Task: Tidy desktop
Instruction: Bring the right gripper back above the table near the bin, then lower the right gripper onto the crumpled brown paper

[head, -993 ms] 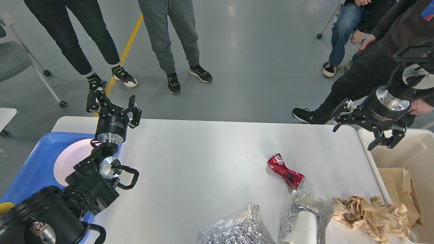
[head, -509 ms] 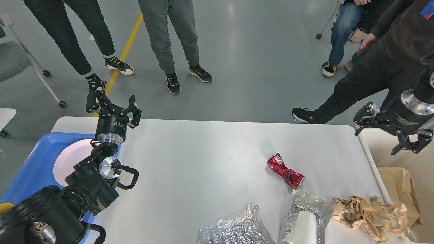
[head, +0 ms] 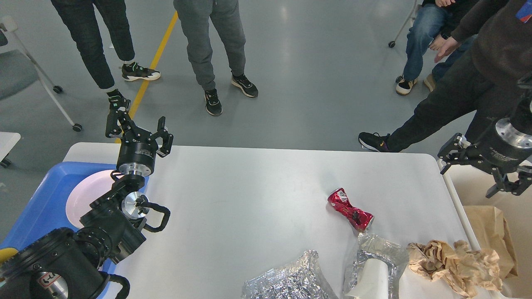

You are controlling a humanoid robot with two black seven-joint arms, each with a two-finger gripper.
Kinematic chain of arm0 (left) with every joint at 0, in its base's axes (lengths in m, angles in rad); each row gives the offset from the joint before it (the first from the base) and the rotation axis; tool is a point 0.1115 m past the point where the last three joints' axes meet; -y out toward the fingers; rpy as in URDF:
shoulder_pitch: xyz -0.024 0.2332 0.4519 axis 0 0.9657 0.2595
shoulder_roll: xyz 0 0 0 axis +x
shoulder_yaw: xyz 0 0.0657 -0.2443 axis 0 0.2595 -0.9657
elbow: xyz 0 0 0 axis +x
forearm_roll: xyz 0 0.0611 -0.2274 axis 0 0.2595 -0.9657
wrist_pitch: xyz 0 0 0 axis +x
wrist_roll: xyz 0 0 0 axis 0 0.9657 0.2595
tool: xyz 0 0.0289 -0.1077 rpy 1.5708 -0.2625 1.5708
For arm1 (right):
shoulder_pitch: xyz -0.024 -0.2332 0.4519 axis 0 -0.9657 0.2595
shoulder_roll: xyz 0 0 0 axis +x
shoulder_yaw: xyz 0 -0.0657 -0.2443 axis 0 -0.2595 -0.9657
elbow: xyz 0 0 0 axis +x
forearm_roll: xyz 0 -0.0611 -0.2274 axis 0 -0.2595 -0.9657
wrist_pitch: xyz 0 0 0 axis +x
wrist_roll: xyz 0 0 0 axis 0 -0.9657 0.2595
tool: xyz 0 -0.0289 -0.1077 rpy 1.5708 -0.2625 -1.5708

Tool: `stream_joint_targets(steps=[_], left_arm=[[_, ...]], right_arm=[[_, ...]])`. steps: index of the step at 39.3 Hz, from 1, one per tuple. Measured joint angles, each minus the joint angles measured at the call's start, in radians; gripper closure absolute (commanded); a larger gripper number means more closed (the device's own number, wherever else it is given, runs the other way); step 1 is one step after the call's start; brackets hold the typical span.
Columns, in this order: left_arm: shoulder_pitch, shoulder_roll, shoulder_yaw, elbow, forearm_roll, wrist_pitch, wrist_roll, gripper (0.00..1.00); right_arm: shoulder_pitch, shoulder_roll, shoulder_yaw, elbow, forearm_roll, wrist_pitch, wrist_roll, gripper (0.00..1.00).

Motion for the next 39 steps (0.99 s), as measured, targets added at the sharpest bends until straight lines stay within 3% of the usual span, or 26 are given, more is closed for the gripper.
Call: stream_joint_targets(steps=[39], left_arm=[[0.0, 0.0, 0.0, 0.0, 0.0, 0.0, 0.001, 0.03]], right_arm=[[-0.085, -0.113, 0.005, -0.003, -0.05, 0.001, -0.003, 0.0]])
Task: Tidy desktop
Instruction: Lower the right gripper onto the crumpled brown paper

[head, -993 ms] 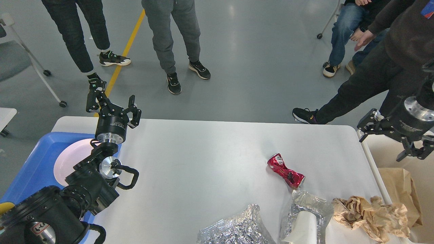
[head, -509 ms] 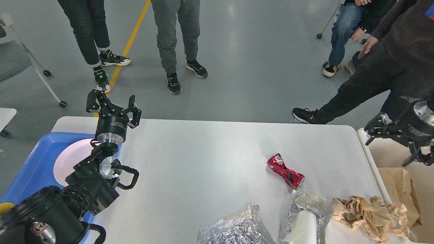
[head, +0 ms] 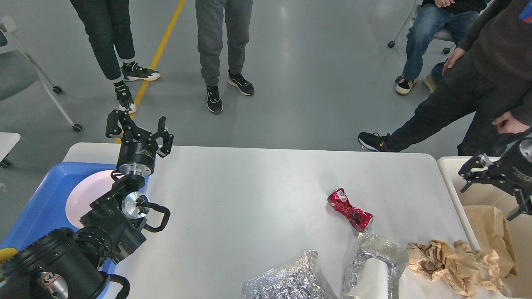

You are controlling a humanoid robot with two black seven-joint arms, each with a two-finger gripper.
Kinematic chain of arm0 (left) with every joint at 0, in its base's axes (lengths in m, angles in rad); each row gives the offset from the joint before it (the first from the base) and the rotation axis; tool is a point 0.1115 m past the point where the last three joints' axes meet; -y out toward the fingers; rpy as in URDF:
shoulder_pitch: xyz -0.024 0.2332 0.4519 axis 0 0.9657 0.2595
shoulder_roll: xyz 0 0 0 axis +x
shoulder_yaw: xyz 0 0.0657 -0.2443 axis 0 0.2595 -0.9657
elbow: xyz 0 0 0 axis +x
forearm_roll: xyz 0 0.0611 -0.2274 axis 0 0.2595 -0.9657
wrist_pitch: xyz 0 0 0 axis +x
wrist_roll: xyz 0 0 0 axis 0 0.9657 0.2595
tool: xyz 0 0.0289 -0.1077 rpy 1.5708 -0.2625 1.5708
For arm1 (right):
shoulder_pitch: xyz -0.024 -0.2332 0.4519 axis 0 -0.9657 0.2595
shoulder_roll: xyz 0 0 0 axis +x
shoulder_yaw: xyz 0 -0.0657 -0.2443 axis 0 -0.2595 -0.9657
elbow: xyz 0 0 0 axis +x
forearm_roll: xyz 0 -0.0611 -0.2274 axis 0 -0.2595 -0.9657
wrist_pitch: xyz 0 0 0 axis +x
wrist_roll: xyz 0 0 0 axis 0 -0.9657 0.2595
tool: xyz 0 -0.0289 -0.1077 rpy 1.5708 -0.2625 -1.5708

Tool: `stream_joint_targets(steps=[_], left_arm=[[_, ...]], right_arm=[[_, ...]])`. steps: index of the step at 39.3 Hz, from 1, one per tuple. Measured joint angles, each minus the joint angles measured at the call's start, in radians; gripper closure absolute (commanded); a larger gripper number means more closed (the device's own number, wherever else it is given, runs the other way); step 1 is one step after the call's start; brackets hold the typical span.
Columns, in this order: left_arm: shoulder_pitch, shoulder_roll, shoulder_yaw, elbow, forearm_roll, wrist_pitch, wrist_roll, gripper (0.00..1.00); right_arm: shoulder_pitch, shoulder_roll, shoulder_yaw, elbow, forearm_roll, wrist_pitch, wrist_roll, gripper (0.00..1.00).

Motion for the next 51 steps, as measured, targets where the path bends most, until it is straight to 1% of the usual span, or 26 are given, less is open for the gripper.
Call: stream_joint_targets(steps=[6, 10, 14, 20, 24, 26, 28, 39, 44, 51], left_arm=[[0.0, 0.0, 0.0, 0.0, 0.0, 0.0, 0.0, 0.03], [0.0, 0.0, 0.0, 0.0, 0.0, 0.0, 0.0, 0.03], [0.0, 0.0, 0.0, 0.0, 0.0, 0.0, -0.001, 0.03], [0.0, 0.0, 0.0, 0.0, 0.0, 0.0, -0.001, 0.03], [0.0, 0.0, 0.0, 0.0, 0.0, 0.0, -0.001, 0.03], [0.0, 0.0, 0.0, 0.0, 0.0, 0.0, -0.001, 0.03], [0.0, 0.0, 0.0, 0.0, 0.0, 0.0, -0.001, 0.03], [0.0, 0.0, 0.0, 0.0, 0.0, 0.0, -0.001, 0.03], [0.0, 0.0, 0.0, 0.0, 0.0, 0.0, -0.001, 0.03], [0.0, 0.0, 0.0, 0.0, 0.0, 0.0, -0.001, 0.03]], right_arm=[[-0.053, -0.067, 0.007, -0.008, -0.076, -0.004, -0.001, 0.0], [-0.118, -0.114, 0.034, -0.046, -0.133, -0.01, -0.001, 0.0], [-0.21, -0.147, 0.111, -0.088, -0.179, -0.013, -0.001, 0.0], [-0.3, -0.151, 0.206, -0.097, -0.217, -0.022, -0.001, 0.01], [-0.357, -0.149, 0.278, -0.097, -0.234, -0.076, -0.001, 0.01], [-0.391, -0.145, 0.315, -0.092, -0.252, -0.145, -0.001, 0.01], [-0.406, -0.143, 0.33, -0.089, -0.267, -0.184, -0.001, 0.01], [-0.488, -0.117, 0.416, -0.082, -0.36, -0.334, -0.001, 0.01], [-0.515, -0.086, 0.442, -0.08, -0.381, -0.356, -0.001, 0.0], [-0.513, -0.078, 0.477, -0.077, -0.38, -0.347, -0.003, 0.0]])
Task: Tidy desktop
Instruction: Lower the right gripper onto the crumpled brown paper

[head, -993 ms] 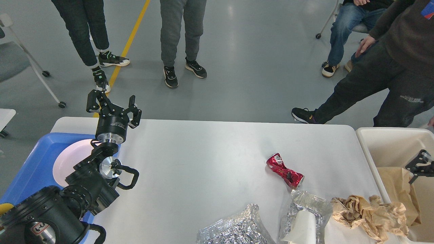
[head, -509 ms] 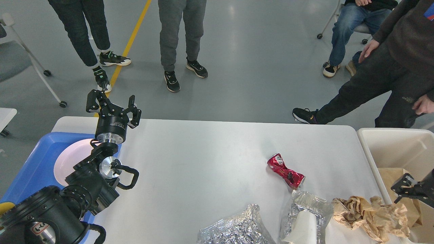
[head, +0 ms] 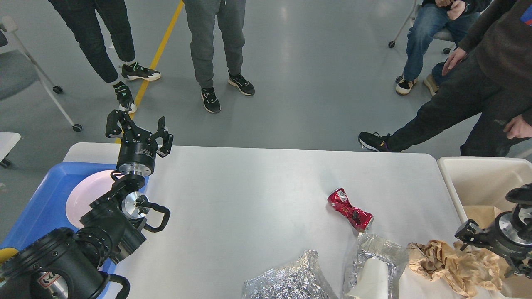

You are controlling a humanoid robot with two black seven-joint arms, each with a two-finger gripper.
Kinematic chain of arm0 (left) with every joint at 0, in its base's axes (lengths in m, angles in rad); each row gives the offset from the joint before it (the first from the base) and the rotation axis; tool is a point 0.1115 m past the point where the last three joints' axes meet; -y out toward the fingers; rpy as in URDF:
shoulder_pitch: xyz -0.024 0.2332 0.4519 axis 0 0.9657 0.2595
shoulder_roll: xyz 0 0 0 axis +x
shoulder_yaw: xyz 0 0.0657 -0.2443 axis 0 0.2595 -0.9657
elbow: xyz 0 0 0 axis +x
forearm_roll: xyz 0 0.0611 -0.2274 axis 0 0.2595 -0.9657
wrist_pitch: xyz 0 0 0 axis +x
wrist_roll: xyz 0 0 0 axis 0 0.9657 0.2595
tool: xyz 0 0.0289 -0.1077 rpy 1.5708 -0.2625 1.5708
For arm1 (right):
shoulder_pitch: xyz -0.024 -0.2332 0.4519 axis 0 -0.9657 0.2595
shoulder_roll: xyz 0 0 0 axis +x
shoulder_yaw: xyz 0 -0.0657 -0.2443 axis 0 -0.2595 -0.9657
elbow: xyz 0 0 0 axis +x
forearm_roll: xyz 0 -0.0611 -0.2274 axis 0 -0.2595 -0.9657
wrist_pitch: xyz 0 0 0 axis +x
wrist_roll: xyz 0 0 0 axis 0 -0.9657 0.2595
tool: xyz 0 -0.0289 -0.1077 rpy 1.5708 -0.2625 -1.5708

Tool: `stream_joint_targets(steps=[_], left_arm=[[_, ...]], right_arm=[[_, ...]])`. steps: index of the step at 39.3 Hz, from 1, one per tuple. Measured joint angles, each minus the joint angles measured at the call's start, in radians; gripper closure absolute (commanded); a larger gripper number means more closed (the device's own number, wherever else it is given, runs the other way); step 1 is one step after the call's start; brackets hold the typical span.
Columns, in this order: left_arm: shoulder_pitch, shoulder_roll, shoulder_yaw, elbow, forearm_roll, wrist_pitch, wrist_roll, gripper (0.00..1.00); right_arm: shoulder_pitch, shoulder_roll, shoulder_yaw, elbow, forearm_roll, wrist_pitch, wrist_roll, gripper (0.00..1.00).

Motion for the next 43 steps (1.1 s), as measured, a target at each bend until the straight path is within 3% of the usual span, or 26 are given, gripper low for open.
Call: stream_joint_targets(steps=[7, 13, 17, 34, 43], left_arm=[[0.0, 0.0, 0.0, 0.0, 0.0, 0.0, 0.0, 0.03], [0.0, 0.0, 0.0, 0.0, 0.0, 0.0, 0.0, 0.03], [0.0, 0.0, 0.0, 0.0, 0.0, 0.0, 0.0, 0.03], [0.0, 0.0, 0.0, 0.0, 0.0, 0.0, 0.0, 0.03], [0.0, 0.001, 0.0, 0.0, 0.001, 0.0, 0.0, 0.03]], right_arm=[[0.032, 0.0, 0.015, 0.01, 0.008, 0.034, -0.001, 0.0], [0.124, -0.012, 0.027, 0.015, 0.014, 0.193, 0.0, 0.0], [0.129, -0.011, 0.027, 0.023, 0.015, 0.224, 0.0, 0.0], [0.093, 0.0, 0.028, 0.052, 0.014, 0.219, 0.0, 0.0], [0.042, 0.001, 0.029, 0.049, 0.003, 0.123, 0.002, 0.0]])
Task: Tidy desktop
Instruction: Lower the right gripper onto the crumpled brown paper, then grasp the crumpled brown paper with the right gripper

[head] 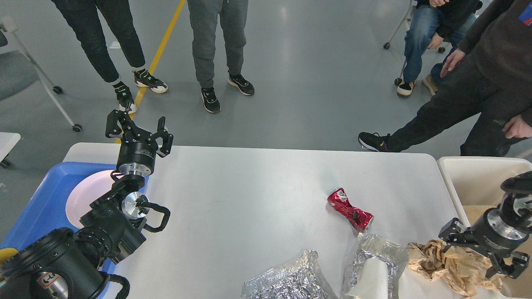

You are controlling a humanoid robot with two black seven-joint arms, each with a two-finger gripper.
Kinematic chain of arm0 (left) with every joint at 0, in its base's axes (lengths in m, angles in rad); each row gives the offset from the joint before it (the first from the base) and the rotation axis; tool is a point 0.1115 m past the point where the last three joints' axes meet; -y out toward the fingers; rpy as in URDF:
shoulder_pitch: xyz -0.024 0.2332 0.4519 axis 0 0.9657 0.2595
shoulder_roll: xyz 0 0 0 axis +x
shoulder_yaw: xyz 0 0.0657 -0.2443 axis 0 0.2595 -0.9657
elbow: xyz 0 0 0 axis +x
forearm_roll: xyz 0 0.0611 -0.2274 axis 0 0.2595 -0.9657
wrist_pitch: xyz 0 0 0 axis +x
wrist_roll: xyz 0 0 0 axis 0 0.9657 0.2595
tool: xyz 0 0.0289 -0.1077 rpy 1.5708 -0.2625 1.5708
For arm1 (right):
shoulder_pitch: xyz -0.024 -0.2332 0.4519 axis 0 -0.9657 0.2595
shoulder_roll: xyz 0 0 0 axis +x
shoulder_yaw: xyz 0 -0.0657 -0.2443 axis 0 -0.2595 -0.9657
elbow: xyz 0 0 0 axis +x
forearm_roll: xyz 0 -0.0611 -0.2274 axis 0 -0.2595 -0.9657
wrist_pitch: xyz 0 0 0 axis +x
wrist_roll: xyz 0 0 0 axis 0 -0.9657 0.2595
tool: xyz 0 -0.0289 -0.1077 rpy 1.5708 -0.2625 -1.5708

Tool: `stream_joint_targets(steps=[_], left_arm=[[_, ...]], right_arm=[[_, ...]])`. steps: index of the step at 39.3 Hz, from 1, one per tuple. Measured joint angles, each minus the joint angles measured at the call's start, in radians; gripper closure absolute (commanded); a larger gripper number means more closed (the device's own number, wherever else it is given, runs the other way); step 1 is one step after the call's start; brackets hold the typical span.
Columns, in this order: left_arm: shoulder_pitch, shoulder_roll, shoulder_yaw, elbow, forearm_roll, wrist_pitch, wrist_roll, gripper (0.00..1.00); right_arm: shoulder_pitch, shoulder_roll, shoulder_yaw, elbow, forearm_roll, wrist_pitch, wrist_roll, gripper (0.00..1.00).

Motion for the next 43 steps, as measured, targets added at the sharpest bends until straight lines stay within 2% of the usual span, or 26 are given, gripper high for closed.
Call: stream_joint_targets(steps=[14, 19, 20, 22, 25, 34, 43], left_arm=[[0.0, 0.0, 0.0, 0.0, 0.0, 0.0, 0.0, 0.03], [0.0, 0.0, 0.0, 0.0, 0.0, 0.0, -0.001, 0.03], [0.0, 0.0, 0.0, 0.0, 0.0, 0.0, -0.001, 0.03], [0.0, 0.0, 0.0, 0.0, 0.0, 0.0, -0.001, 0.03], [0.0, 0.0, 0.0, 0.0, 0.0, 0.0, -0.001, 0.03], [0.0, -0.001, 0.0, 0.0, 0.0, 0.0, -0.001, 0.03], [0.0, 0.0, 0.0, 0.0, 0.0, 0.0, 0.0, 0.03]], right_arm=[[-0.041, 0.001, 0.002, 0.001, -0.007, -0.096, 0.0, 0.0], [-0.057, 0.003, 0.004, 0.0, -0.008, -0.121, 0.001, 0.17], [-0.061, 0.004, 0.004, 0.0, -0.008, -0.128, 0.001, 0.29], [-0.077, 0.012, 0.005, 0.0, -0.008, -0.146, 0.002, 0.41], [-0.098, 0.019, 0.014, 0.0, -0.008, -0.156, 0.002, 0.66], [-0.126, 0.023, 0.043, 0.002, -0.003, -0.152, 0.002, 0.99], [-0.127, 0.022, 0.047, 0.001, 0.005, -0.148, 0.001, 1.0]])
